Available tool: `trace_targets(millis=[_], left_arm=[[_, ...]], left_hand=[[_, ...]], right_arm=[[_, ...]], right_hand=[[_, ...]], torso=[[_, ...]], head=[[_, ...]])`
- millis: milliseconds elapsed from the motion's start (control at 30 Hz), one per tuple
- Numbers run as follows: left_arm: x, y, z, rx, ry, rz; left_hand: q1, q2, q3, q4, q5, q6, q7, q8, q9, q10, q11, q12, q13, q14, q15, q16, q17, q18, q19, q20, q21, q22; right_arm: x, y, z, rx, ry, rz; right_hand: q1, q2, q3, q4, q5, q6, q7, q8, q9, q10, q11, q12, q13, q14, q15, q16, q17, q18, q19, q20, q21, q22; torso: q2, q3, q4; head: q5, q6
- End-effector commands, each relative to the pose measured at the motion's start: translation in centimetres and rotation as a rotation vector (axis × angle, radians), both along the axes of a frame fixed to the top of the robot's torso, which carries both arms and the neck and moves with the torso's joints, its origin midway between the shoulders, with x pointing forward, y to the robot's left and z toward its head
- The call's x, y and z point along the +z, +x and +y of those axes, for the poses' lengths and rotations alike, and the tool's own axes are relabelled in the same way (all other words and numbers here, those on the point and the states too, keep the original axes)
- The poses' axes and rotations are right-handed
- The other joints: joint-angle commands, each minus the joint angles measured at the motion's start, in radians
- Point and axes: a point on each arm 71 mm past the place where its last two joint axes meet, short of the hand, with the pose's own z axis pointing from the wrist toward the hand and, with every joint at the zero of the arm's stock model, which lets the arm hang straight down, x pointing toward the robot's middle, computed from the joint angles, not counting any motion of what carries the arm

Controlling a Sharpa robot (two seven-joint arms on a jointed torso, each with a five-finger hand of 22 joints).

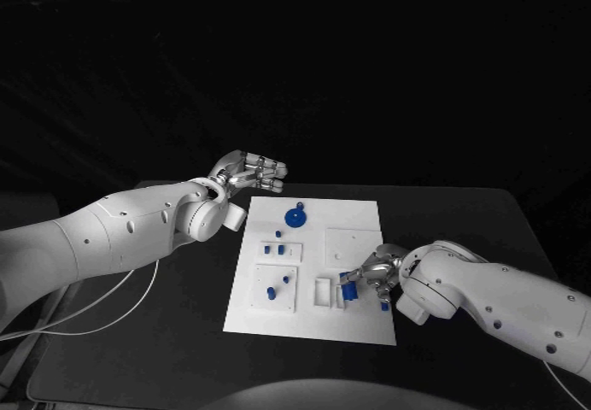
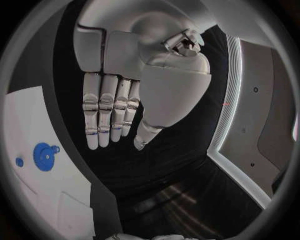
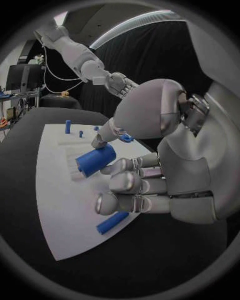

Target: Assemble the parts on the task board

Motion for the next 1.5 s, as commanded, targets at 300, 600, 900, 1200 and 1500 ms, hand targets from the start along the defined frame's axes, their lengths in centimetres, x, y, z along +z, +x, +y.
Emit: trace_targets(millis=[300, 600, 900, 1200, 1500], left_arm=[[0.1, 0.0, -0.4, -0.011, -0.014, -0.007], [0.1, 0.1, -0.4, -0.01, -0.015, -0.012], [0.1, 0.1, -0.4, -0.009, -0.015, -0.013], [0.1, 0.1, -0.3, -0.009, -0.014, -0.011], [0.1, 0.1, -0.3, -0.012, -0.014, -0.006]], left_hand=[[0.001, 0.009, -0.009, 0.002, 0.001, -0.006, -0.003, -0.002, 0.0, 0.001, 0.002, -0.004, 0.0, 0.001, 0.005, 0.001, 0.001, -0.004, 0.006, 0.003, -0.004, -0.002], [0.002, 0.011, -0.01, 0.003, 0.003, -0.004, -0.003, -0.002, 0.0, 0.002, 0.001, -0.004, 0.0, 0.002, 0.004, 0.001, 0.002, -0.004, 0.007, 0.003, -0.004, -0.003], [0.002, 0.011, -0.01, 0.003, 0.003, -0.004, -0.003, -0.002, 0.0, 0.002, 0.001, -0.004, 0.0, 0.002, 0.004, 0.001, 0.002, -0.004, 0.007, 0.003, -0.004, -0.003], [0.002, 0.011, -0.012, 0.007, 0.002, -0.003, -0.004, -0.002, 0.0, 0.003, 0.001, -0.004, 0.0, 0.002, 0.004, 0.001, 0.001, -0.005, 0.007, 0.002, -0.004, -0.005], [0.001, 0.012, -0.013, 0.008, 0.002, -0.003, -0.004, -0.002, 0.0, 0.002, 0.001, -0.004, 0.0, 0.001, 0.005, 0.001, 0.001, -0.005, 0.007, 0.003, -0.005, -0.006]], right_arm=[[-0.6, -0.2, 2.0, 0.036, 0.022, 0.078], [-1.8, -0.2, 3.7, 0.082, -0.028, 0.051], [-2.2, 0.1, 4.1, 0.069, -0.038, 0.035], [-2.4, 0.3, 4.1, 0.062, -0.043, 0.029], [-2.4, 0.1, 4.5, 0.09, -0.046, 0.036]], right_hand=[[0.018, 0.043, -0.023, -0.006, -0.007, 0.01, -0.002, 0.002, -0.012, 0.006, -0.003, -0.007, -0.003, 0.0, -0.007, 0.001, 0.002, -0.002, 0.047, -0.003, 0.009, 0.009], [0.009, 0.052, -0.04, 0.0, -0.002, 0.012, -0.003, 0.002, -0.012, 0.007, -0.004, -0.008, -0.004, 0.0, -0.009, 0.002, 0.003, -0.002, 0.047, -0.003, 0.008, 0.012], [-0.002, 0.054, -0.048, 0.011, -0.006, 0.015, -0.005, 0.003, -0.01, 0.009, -0.005, -0.008, -0.005, 0.0, -0.01, 0.002, 0.004, -0.002, 0.047, -0.004, 0.008, 0.012], [-0.016, 0.06, -0.057, 0.029, -0.026, 0.019, -0.008, 0.002, -0.007, 0.011, -0.006, -0.011, -0.009, 0.0, -0.011, 0.002, 0.004, -0.002, 0.048, -0.006, 0.01, 0.014], [-0.065, 0.038, -0.054, 0.098, -0.153, 0.024, -0.008, 0.002, -0.006, 0.012, -0.005, -0.021, -0.019, 0.0, -0.011, 0.001, 0.005, -0.002, 0.047, -0.006, 0.007, 0.014]], torso=[[0.004, 0.0014, 0.0027], [0.004, 0.0003, 0.0018], [0.003, 0.0, 0.0016], [0.003, -0.0001, 0.0013], [0.004, -0.0002, 0.001]], head=[[0.004, -0.005], [0.005, -0.006], [0.008, -0.009], [0.011, -0.009], [0.011, -0.009]])
